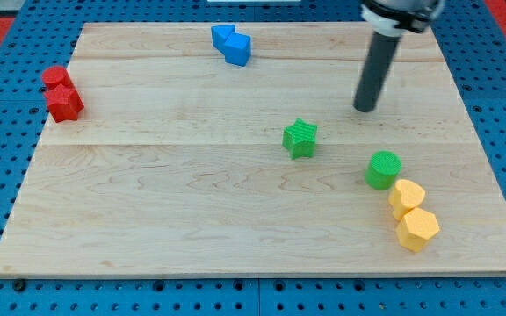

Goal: Push the green star towards the green circle

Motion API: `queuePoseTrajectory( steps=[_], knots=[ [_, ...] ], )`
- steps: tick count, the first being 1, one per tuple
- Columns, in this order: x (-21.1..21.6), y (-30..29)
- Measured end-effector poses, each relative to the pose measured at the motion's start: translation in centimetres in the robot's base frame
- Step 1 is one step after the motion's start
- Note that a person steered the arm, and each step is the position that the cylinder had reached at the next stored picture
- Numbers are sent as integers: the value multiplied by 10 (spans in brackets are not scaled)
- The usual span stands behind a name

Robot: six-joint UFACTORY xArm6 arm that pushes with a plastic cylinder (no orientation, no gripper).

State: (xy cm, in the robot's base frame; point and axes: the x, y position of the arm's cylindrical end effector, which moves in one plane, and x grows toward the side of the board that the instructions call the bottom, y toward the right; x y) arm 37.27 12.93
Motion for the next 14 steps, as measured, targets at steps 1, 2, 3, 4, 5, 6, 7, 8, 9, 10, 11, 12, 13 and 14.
queuePoseTrajectory(
  steps=[1, 2, 3, 4, 5, 6, 7, 8, 9, 10, 11, 12, 13, 14],
  knots=[
    [0, -74],
    [2, -136],
    [22, -152],
    [45, -151],
    [53, -127],
    [53, -97],
    [53, -67],
    [53, -43],
    [53, -43],
    [58, -117],
    [112, -139],
    [127, -102],
    [99, -78],
    [78, -42]
  ],
)
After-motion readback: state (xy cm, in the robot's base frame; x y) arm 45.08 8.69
